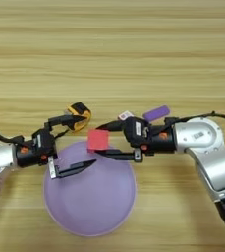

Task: Move the objects on the table

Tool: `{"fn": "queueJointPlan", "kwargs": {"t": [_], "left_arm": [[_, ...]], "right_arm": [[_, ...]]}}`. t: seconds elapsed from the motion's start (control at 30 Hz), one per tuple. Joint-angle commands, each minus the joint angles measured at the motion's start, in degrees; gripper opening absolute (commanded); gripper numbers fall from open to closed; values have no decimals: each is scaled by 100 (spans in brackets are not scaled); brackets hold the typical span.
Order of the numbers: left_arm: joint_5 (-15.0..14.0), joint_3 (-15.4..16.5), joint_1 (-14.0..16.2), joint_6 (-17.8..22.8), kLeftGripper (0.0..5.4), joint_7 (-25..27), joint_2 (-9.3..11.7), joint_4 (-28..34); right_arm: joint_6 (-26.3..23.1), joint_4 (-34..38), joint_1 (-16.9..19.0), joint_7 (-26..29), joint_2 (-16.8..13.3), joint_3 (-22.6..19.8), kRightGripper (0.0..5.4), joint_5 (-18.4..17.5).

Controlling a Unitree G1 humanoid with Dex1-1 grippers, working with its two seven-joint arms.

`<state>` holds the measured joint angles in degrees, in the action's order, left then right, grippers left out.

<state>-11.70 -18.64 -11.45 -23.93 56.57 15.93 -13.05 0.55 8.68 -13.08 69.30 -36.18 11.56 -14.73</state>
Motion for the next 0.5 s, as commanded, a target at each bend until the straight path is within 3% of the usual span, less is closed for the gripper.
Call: {"fn": "queueJointPlan", "kwargs": {"t": [0.03, 0.27, 0.5], "left_arm": [[71, -40, -2, -11, 540, 41, 3, -32], [76, -56, -2, -24, 540, 64, 1, -56], [65, -58, -2, -30, 467, 92, -3, -65]], "right_arm": [[28, 27, -59, 26, -41, 83, 231, 43], [39, 25, -90, 13, -43, 117, 231, 29], [62, 27, -99, 6, -60, 96, 231, 14]]}}
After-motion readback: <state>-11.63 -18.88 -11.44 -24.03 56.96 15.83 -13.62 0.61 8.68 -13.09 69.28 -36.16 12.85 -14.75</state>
